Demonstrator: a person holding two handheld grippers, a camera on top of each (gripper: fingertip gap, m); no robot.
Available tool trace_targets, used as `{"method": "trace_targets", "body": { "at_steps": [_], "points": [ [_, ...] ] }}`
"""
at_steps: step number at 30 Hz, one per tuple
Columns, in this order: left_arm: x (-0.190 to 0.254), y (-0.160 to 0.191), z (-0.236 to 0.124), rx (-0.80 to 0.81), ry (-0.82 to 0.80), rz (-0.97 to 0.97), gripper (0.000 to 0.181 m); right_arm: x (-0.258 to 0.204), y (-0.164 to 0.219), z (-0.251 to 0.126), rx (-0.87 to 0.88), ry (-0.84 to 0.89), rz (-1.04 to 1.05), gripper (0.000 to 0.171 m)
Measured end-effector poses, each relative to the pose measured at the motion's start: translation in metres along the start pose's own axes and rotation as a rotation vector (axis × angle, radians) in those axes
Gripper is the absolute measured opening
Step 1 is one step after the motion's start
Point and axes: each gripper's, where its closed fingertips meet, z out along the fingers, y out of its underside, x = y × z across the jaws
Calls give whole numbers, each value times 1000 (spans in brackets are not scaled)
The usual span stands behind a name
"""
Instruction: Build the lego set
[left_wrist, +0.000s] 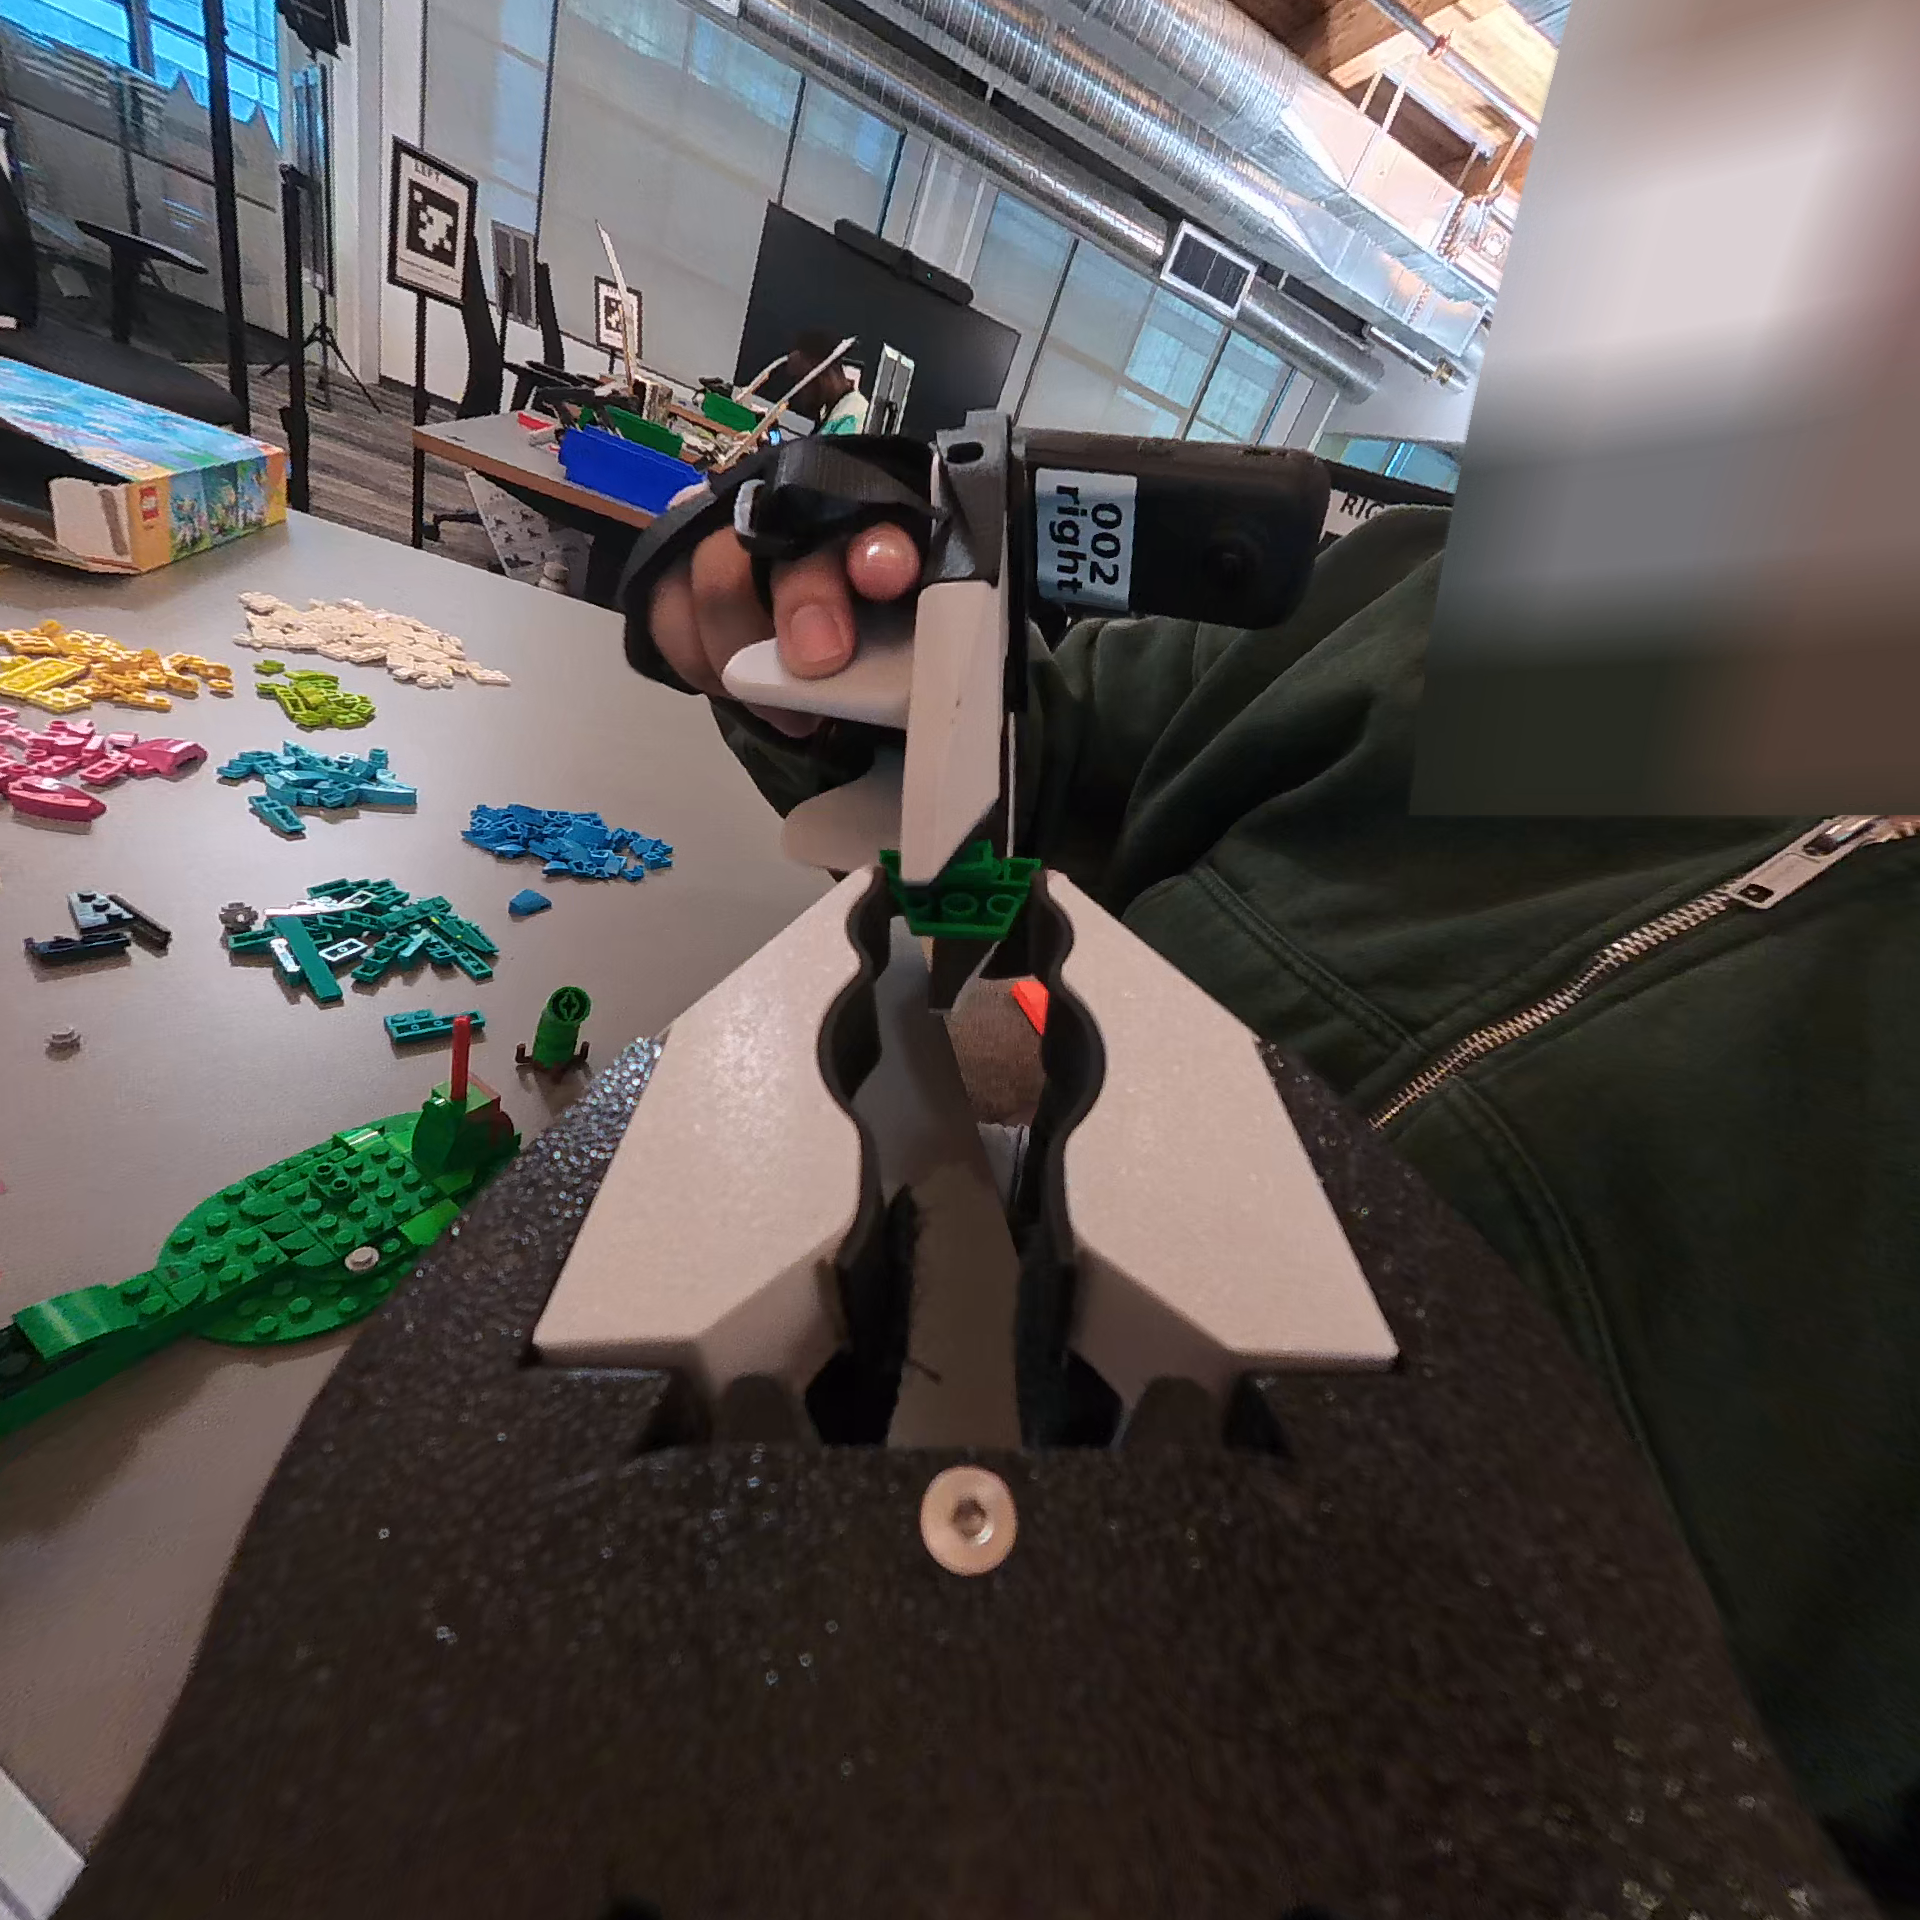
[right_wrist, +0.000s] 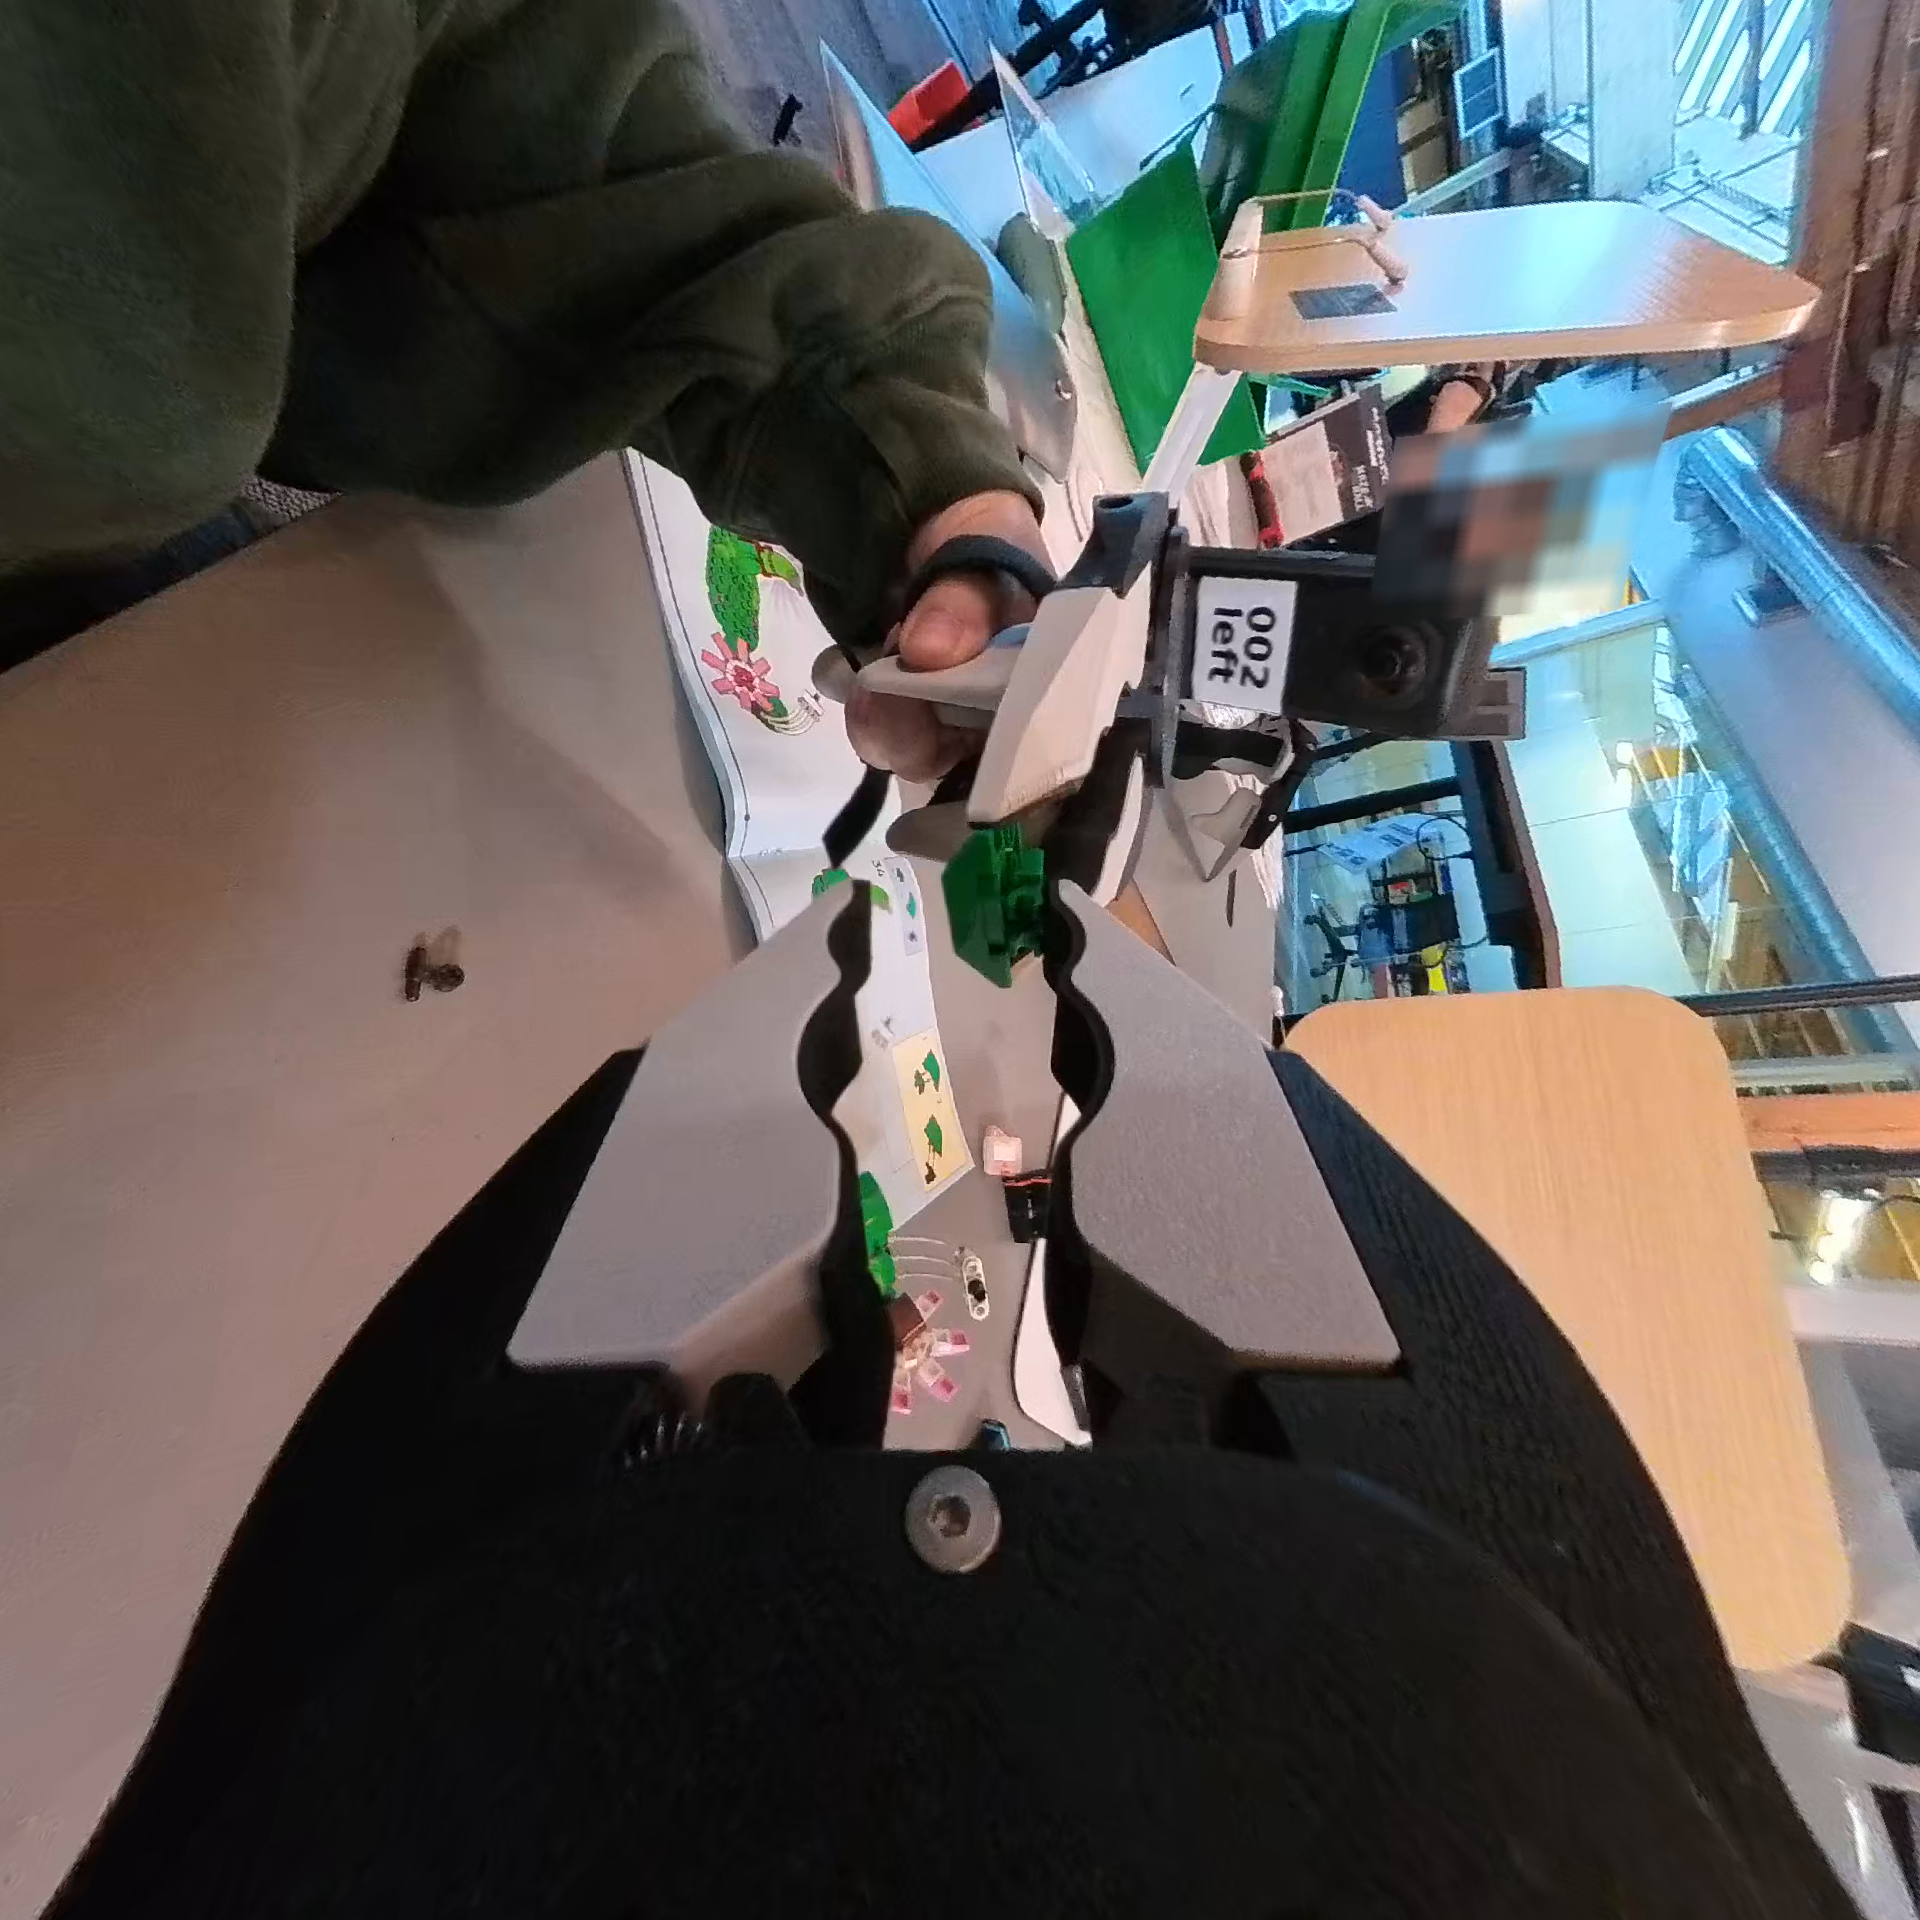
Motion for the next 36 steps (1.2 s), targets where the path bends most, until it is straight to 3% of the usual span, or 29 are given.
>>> {"method": "trace_targets", "body": {
  "at_steps": [22,36],
  "points": [
    [-1,-5,-3,82,35,-42,24,15,1,-1,-128,187,-190,14],
    [1,-3,-1,99,66,-73,24,11,0,-3,-130,147,-168,12]
  ]
}}
